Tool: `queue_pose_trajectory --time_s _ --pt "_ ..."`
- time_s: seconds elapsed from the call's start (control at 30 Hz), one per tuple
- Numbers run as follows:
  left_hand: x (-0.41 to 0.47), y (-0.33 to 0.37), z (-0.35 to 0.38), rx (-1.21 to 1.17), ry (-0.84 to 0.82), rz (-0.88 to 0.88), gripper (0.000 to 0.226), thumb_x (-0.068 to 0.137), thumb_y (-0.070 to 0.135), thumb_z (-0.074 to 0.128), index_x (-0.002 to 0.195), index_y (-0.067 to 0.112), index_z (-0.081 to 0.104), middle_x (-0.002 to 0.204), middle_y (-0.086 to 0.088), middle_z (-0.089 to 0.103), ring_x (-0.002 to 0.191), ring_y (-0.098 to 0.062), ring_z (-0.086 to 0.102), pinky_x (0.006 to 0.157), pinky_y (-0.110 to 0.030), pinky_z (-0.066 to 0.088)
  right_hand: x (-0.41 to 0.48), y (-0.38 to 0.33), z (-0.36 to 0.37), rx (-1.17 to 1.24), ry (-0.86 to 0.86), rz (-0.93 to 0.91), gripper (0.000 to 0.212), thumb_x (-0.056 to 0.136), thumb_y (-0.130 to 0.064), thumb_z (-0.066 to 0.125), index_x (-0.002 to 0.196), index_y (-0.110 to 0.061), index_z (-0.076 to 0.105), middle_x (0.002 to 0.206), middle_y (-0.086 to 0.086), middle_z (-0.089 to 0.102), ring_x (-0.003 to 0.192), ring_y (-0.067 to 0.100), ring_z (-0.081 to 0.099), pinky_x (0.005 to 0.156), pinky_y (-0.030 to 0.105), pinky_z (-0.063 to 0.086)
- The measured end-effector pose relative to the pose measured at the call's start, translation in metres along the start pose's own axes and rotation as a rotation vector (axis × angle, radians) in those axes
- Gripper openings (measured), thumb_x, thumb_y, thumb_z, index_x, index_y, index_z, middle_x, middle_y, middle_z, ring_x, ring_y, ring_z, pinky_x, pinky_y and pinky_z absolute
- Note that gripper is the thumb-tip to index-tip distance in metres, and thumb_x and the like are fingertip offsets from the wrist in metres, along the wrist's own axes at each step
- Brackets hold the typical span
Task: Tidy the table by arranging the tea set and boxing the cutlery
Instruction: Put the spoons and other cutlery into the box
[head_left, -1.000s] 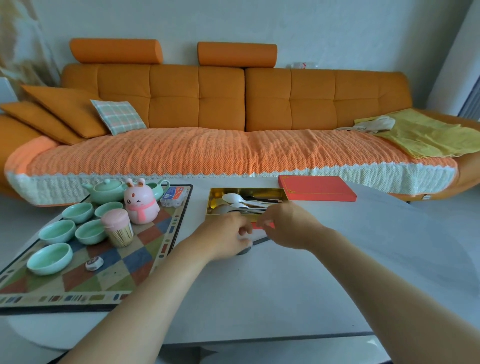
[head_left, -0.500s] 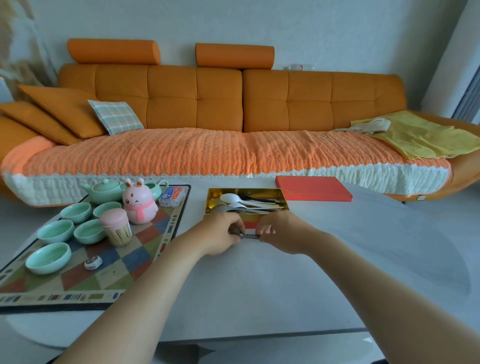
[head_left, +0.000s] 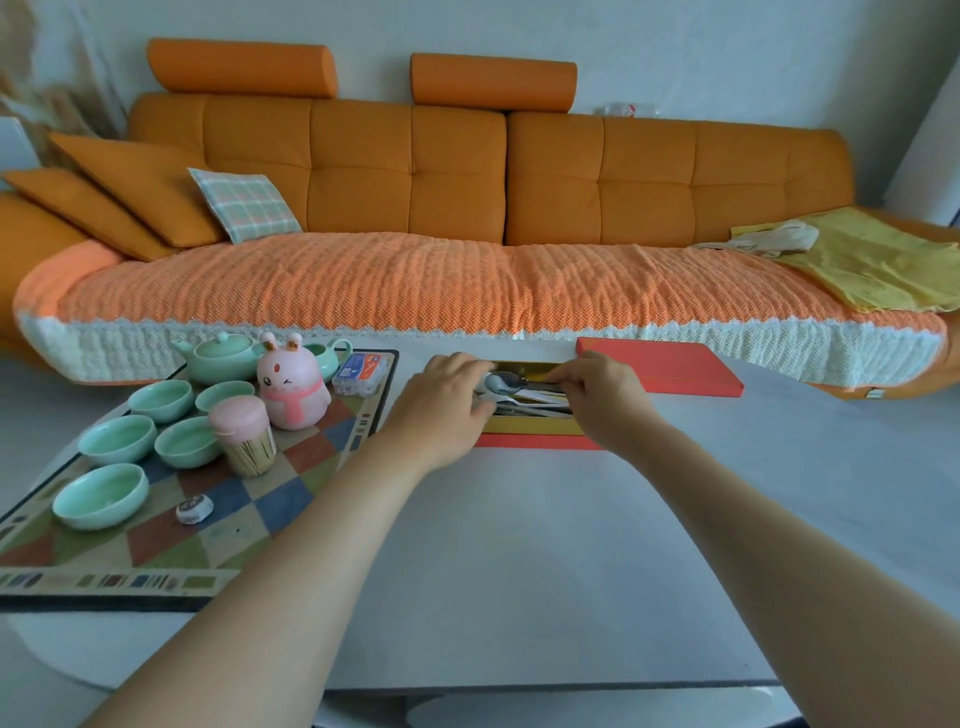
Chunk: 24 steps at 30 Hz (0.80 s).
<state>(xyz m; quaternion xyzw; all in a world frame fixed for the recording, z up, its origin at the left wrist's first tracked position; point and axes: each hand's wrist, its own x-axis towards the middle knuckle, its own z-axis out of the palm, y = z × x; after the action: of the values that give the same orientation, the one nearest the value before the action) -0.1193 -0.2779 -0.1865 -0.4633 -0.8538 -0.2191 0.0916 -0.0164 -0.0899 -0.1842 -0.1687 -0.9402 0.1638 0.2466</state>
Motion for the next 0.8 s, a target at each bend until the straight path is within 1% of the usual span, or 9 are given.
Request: queue_pose_trajectory --time_s 0.1,0.17,0.23,0.33,0.43,0.53,0.63,0.7,0.8 --pt "0.0 0.001 0.01 0.036 -0.13 0.054 0.055 0.1 0.04 0.044 0.151 0.02 0.033 0.157 0.004 0.032 0.144 -0.014 0.024 0.115 -0.037 0.024 0.007 -0.002 0.006 -0.094 -0.071 0.043 0.027 0.096 -0.018 0.053 0.104 -0.033 0.074 0.089 -0.014 0.061 0.094 0.02 0.057 0.088 0.038 0.04" --pt "-0.001 0.002 0.015 0.087 -0.192 0.059 0.058 0.101 0.045 0.04 0.153 0.02 0.03 0.16 0.004 0.026 0.147 -0.014 0.018 0.118 -0.036 0.018 0.009 -0.005 0.008 -0.176 -0.118 0.059 0.031 0.096 -0.017 0.051 0.108 -0.036 0.072 0.103 -0.014 0.068 0.109 0.019 0.055 0.094 0.037 0.035" --pt "-0.001 0.003 0.018 0.129 -0.24 0.043 0.062 0.1 0.05 0.037 0.154 0.021 0.027 0.161 0.003 0.024 0.148 -0.017 0.017 0.118 -0.039 0.017 0.011 -0.007 0.01 -0.227 -0.118 0.054 0.042 0.092 -0.007 0.049 0.115 -0.035 0.069 0.112 -0.012 0.068 0.111 0.017 0.054 0.09 0.034 0.034" --pt "0.0 0.004 0.021 0.15 -0.25 0.037 0.063 0.099 0.052 0.038 0.154 0.023 0.026 0.16 0.002 0.025 0.147 -0.021 0.019 0.117 -0.042 0.02 0.011 -0.013 0.011 -0.161 -0.106 0.041 0.049 0.087 0.0 0.044 0.115 -0.03 0.071 0.111 -0.008 0.068 0.087 0.015 0.056 0.076 0.028 0.042" --pt "-0.001 0.003 0.023 0.126 -0.191 0.068 0.06 0.098 0.048 0.043 0.152 0.026 0.029 0.16 0.003 0.024 0.146 -0.021 0.02 0.115 -0.043 0.024 0.003 -0.016 0.015 -0.038 -0.205 -0.048 0.046 0.087 -0.005 0.041 0.111 -0.028 0.073 0.105 -0.004 0.069 0.082 0.016 0.061 0.069 0.035 0.055" --pt "-0.001 0.003 0.024 0.103 -0.203 0.072 0.058 0.097 0.046 0.045 0.15 0.027 0.032 0.156 0.004 0.03 0.143 -0.021 0.025 0.113 -0.042 0.026 -0.006 -0.016 0.015 -0.086 -0.3 -0.117 0.047 0.09 -0.009 0.038 0.112 -0.032 0.072 0.092 -0.004 0.069 0.079 0.018 0.06 0.068 0.041 0.054" --pt "0.0 0.005 0.021 0.1 -0.237 0.052 0.063 0.096 0.049 0.045 0.152 0.026 0.027 0.158 0.005 0.03 0.144 -0.02 0.024 0.115 -0.041 0.024 -0.011 -0.013 0.012 -0.084 -0.287 -0.125 0.048 0.09 -0.007 0.039 0.121 -0.03 0.068 0.105 -0.002 0.07 0.09 0.02 0.062 0.076 0.04 0.055" --pt "-0.001 0.007 0.019 0.088 -0.241 0.042 0.065 0.097 0.049 0.046 0.154 0.025 0.024 0.16 0.005 0.026 0.146 -0.019 0.02 0.117 -0.041 0.021 -0.015 -0.01 0.006 0.008 -0.223 -0.083 0.051 0.088 -0.004 0.041 0.128 -0.025 0.064 0.122 -0.001 0.067 0.105 0.022 0.062 0.083 0.03 0.052" --pt "-0.001 0.016 0.015 0.075 -0.192 0.01 0.064 0.099 0.048 0.044 0.154 0.022 0.024 0.161 0.004 0.023 0.148 -0.016 0.017 0.118 -0.037 0.017 -0.016 0.002 -0.009 0.066 -0.104 -0.04 0.054 0.084 -0.001 0.044 0.13 -0.022 0.062 0.128 -0.001 0.063 0.112 0.021 0.059 0.084 0.022 0.042"
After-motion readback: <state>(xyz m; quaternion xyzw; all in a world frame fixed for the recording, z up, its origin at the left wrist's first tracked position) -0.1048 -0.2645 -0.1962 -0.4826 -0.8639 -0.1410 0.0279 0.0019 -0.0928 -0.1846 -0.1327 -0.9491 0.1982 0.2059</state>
